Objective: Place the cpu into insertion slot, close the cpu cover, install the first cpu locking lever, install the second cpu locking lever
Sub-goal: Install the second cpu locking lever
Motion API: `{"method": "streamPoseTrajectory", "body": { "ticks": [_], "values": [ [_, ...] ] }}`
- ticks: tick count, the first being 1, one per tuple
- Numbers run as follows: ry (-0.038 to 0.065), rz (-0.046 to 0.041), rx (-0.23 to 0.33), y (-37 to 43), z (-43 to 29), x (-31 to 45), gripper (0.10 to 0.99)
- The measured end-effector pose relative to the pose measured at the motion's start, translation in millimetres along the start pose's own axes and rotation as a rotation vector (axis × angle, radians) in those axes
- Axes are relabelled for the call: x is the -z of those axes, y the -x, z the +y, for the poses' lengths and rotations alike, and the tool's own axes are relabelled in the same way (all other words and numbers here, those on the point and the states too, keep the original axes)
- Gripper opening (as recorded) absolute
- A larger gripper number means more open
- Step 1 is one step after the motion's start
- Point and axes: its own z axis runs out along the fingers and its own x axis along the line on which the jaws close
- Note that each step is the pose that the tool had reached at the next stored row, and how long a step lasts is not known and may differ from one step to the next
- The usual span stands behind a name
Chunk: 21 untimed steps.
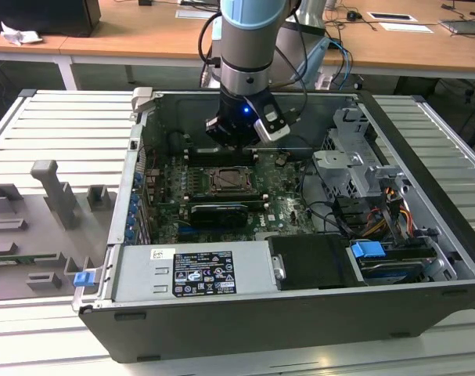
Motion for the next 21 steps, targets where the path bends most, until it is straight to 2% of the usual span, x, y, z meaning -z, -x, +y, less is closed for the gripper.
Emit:
{"method": "streamPoseTrajectory", "body": {
  "ticks": [4,7,21],
  "values": [
    [0.000,0.0002,0.000,-0.1,-1.5,1.3,0.106],
    [0.000,0.0000,0.000,0.2,-0.6,9.2,0.106],
    [0.000,-0.0001,0.000,-0.2,-9.2,11.0,0.106]
  ]
}}
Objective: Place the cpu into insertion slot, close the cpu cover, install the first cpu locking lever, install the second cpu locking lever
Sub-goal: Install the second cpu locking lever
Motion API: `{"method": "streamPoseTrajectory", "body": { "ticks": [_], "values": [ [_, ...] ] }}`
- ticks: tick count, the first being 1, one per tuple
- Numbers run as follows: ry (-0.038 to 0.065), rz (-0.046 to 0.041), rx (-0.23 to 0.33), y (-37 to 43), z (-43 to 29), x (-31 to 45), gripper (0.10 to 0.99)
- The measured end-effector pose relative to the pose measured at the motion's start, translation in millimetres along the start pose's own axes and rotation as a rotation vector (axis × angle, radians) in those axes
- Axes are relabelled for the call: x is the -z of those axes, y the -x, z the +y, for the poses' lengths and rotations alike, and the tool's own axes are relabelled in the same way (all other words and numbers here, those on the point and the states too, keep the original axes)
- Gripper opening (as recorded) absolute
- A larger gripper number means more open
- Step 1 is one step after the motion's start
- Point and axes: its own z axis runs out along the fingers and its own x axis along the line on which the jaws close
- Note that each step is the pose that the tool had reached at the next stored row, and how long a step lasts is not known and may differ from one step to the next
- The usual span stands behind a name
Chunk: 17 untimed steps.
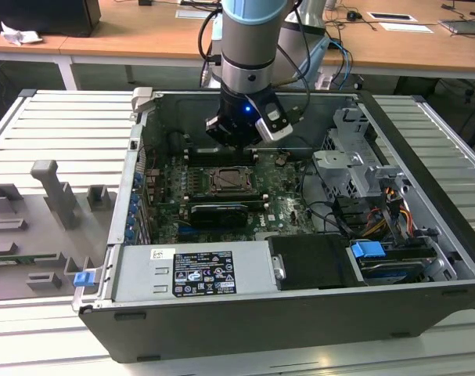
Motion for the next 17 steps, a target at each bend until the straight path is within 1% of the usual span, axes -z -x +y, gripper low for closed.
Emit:
{"method": "streamPoseTrajectory", "body": {
  "ticks": [12,17],
  "values": [
    [0.000,0.0000,0.000,-0.2,-6.3,1.1,0.106],
    [0.000,0.0000,0.000,-0.5,-11.6,2.1,0.106]
  ]
}}
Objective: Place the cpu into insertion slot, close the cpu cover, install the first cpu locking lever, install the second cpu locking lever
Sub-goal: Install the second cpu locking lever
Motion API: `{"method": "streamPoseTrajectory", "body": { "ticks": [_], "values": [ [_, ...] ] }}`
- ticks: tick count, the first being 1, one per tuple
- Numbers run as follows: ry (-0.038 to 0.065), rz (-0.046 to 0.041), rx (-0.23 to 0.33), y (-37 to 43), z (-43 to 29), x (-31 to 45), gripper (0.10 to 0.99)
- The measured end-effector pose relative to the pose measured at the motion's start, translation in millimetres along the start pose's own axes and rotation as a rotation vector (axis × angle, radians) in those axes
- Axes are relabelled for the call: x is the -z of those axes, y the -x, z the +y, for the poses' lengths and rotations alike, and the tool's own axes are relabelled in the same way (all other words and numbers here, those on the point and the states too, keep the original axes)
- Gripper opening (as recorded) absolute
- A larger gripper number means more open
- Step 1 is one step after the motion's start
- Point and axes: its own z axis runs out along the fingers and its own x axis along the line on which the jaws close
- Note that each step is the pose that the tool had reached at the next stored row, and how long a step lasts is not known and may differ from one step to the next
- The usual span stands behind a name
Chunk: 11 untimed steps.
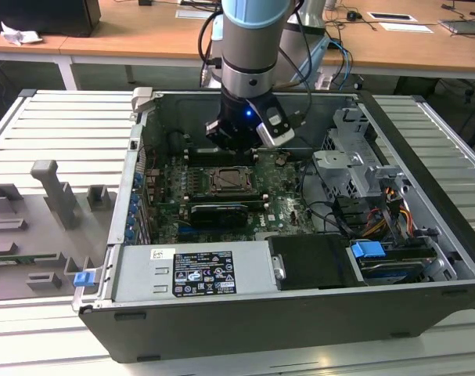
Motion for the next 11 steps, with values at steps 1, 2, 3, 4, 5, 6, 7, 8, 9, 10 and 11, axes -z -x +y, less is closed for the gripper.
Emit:
{"method": "streamPoseTrajectory", "body": {
  "ticks": [1,2,3,4,5,6,7,8,9,10,11],
  "values": [
    [0.000,0.0000,0.000,0.0,-0.6,0.1,0.106],
    [0.000,0.0000,0.000,-0.1,-1.0,0.2,0.106],
    [0.000,0.0000,0.000,-0.1,-1.4,0.4,0.106],
    [0.000,0.0002,0.000,-0.1,-1.5,1.1,0.106],
    [0.000,0.0000,0.000,0.0,-1.3,2.8,0.106],
    [0.000,0.0000,0.000,0.0,-1.0,4.9,0.106],
    [0.000,0.0001,0.000,0.1,-0.7,7.6,0.106],
    [0.000,0.0000,0.000,0.1,-2.2,7.8,0.106],
    [0.000,0.0000,0.000,-0.1,-5.0,8.3,0.106],
    [0.000,0.0000,0.000,-0.2,-7.6,8.7,0.106],
    [0.000,0.0000,0.000,-0.3,-10.0,9.1,0.106]
  ]
}}
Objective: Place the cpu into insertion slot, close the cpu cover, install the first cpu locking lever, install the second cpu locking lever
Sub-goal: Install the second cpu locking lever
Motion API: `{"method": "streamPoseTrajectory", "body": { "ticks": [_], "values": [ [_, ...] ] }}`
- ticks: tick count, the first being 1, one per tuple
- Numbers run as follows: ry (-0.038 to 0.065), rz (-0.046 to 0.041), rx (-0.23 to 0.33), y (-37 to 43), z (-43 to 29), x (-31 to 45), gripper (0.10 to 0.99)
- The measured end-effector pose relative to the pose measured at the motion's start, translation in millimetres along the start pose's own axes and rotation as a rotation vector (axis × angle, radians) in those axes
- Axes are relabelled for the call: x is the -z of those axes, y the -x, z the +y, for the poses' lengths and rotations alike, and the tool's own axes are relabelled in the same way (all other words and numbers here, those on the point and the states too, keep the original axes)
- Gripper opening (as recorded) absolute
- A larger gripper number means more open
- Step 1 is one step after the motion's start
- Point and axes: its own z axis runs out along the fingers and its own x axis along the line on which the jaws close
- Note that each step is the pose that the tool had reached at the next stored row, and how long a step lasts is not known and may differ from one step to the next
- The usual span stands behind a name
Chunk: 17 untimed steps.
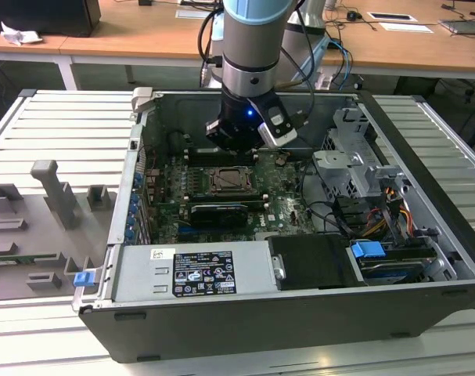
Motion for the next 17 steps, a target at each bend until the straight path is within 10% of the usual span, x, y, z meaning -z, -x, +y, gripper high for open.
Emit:
{"method": "streamPoseTrajectory", "body": {
  "ticks": [17],
  "values": [
    [0.000,-0.0001,0.000,-0.5,-11.7,2.0,0.106]
  ]
}}
